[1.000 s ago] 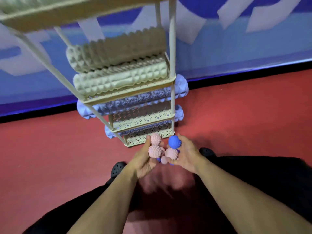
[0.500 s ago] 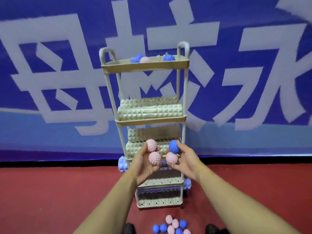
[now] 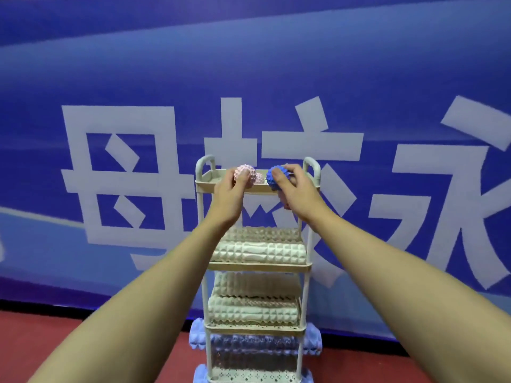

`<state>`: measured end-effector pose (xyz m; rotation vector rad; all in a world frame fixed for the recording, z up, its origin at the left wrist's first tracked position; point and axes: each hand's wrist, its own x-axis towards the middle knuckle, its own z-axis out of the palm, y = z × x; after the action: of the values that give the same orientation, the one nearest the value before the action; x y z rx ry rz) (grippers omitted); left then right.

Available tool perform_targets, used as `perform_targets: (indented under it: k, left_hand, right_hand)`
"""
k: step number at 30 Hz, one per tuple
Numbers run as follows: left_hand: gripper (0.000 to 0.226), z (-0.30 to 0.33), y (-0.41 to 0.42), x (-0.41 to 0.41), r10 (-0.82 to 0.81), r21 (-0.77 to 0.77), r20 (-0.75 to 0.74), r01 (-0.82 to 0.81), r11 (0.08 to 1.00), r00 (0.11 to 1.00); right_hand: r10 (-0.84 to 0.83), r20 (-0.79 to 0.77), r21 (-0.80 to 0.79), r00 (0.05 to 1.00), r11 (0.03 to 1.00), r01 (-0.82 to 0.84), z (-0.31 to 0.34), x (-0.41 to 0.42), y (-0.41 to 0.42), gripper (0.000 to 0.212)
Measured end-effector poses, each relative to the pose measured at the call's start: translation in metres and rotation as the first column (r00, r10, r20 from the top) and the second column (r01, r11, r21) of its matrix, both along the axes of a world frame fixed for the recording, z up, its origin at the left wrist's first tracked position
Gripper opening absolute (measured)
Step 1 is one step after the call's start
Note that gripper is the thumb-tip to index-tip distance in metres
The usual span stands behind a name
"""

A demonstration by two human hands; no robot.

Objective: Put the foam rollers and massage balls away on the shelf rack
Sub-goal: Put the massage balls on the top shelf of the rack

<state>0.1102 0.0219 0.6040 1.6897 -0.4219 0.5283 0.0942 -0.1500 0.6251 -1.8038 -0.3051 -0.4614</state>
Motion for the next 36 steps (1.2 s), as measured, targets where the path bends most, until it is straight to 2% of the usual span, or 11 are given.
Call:
perform_targets:
  k: [4, 6, 8, 11, 13, 16, 23, 26, 31, 33, 36]
  left_hand:
    - [0.055, 0.039, 0.015, 0.043, 0.144, 0.309, 0.041, -0.149, 0.939, 0.989]
    - [0.061, 0.051, 0.021, 0.060, 0.180, 0.419, 0.027, -0.175, 0.891, 0.983]
    - [0.065, 0.059, 0.023, 0.072, 0.204, 0.512, 0.046, -0.199, 0.835, 0.978]
    - [0.056, 0.059, 0.026, 0.093, 0.222, 0.624, 0.107, -0.239, 0.744, 0.969]
    - [0.048, 0.056, 0.028, 0.108, 0.218, 0.645, 0.094, -0.226, 0.730, 0.972]
    - [0.047, 0.051, 0.029, 0.122, 0.212, 0.645, 0.062, -0.201, 0.737, 0.975]
    - [0.050, 0.039, 0.026, 0.137, 0.227, 0.695, 0.021, -0.178, 0.696, 0.974]
    - [0.050, 0.039, 0.027, 0.140, 0.226, 0.711, -0.015, -0.149, 0.687, 0.974]
    - [0.055, 0.035, 0.033, 0.141, 0.221, 0.817, -0.042, -0.093, 0.569, 0.974]
    - [0.059, 0.035, 0.032, 0.142, 0.221, 0.814, -0.051, -0.088, 0.574, 0.974]
    - [0.052, 0.036, 0.030, 0.141, 0.201, 0.769, -0.052, -0.089, 0.633, 0.978]
  right_hand:
    - [0.009, -0.007, -0.164, 1.000, 0.986, -0.010, 0.035, 0.038, -0.005, 0.036]
    - [0.032, -0.041, -0.245, 0.999, 0.969, -0.041, 0.044, 0.058, -0.007, 0.043]
    - [0.026, -0.050, -0.321, 0.998, 0.946, -0.040, 0.049, 0.072, -0.008, 0.041]
    - [-0.031, -0.051, -0.443, 0.998, 0.897, 0.005, 0.053, 0.088, -0.014, 0.040]
    - [-0.063, -0.052, -0.484, 0.997, 0.874, 0.030, 0.052, 0.098, -0.019, 0.044]
    - [-0.063, -0.048, -0.466, 0.997, 0.884, 0.033, 0.048, 0.110, -0.023, 0.044]
    - [-0.008, 0.107, -0.462, 0.994, 0.885, 0.057, 0.042, 0.124, -0.014, 0.035]
    - [0.003, 0.080, -0.547, 0.997, 0.836, 0.041, 0.035, 0.127, -0.017, 0.036]
    - [-0.053, 0.014, -0.694, 0.999, 0.719, 0.048, 0.023, 0.132, -0.021, 0.038]
    - [-0.063, 0.007, -0.665, 0.998, 0.746, 0.051, 0.024, 0.134, -0.022, 0.041]
    - [-0.055, 0.002, -0.626, 0.998, 0.779, 0.045, 0.023, 0.137, -0.024, 0.043]
